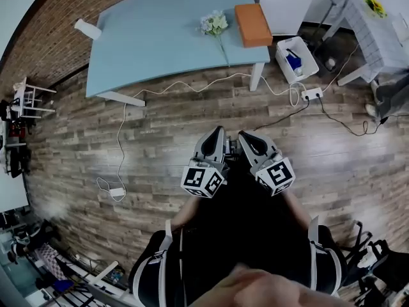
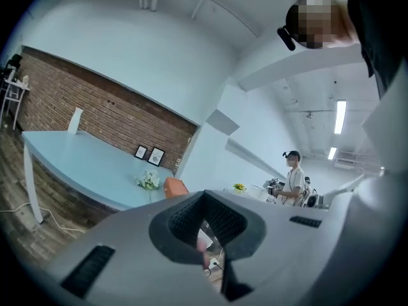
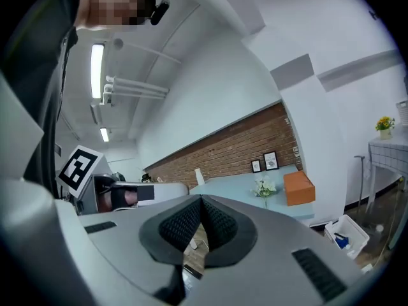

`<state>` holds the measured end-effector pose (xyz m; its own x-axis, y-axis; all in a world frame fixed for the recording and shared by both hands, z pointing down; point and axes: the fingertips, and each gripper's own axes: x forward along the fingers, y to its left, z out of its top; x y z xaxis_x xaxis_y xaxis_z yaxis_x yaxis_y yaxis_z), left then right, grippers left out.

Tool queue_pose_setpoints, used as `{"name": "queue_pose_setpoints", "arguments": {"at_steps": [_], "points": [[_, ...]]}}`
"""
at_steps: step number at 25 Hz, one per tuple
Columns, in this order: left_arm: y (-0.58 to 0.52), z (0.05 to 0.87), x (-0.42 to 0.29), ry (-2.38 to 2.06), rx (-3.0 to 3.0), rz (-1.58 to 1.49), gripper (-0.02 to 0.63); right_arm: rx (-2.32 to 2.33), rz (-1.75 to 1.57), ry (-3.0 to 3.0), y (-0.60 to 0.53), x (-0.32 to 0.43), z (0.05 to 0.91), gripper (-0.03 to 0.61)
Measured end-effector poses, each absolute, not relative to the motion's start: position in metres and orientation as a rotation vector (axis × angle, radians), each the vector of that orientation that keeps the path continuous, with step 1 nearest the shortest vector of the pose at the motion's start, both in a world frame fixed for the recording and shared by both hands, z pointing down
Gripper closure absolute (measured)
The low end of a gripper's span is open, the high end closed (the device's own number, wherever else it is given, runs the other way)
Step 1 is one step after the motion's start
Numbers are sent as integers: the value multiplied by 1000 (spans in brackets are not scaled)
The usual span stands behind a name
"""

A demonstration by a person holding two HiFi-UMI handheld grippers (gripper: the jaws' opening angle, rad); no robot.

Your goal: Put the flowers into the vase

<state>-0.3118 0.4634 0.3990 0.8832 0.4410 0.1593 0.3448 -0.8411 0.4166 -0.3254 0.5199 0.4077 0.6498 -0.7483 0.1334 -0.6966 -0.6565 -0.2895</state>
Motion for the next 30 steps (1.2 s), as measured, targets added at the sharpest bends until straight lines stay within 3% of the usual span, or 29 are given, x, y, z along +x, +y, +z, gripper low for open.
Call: {"name": "queue_pose_setpoints", "arguments": {"at_steps": [14, 30], "points": [[448, 415, -210, 496, 2704, 361, 584, -2687, -454, 1113, 532, -225, 433, 560], [342, 407, -69, 689, 2721, 386, 584, -2721, -504, 937, 419, -67, 423, 560]]}}
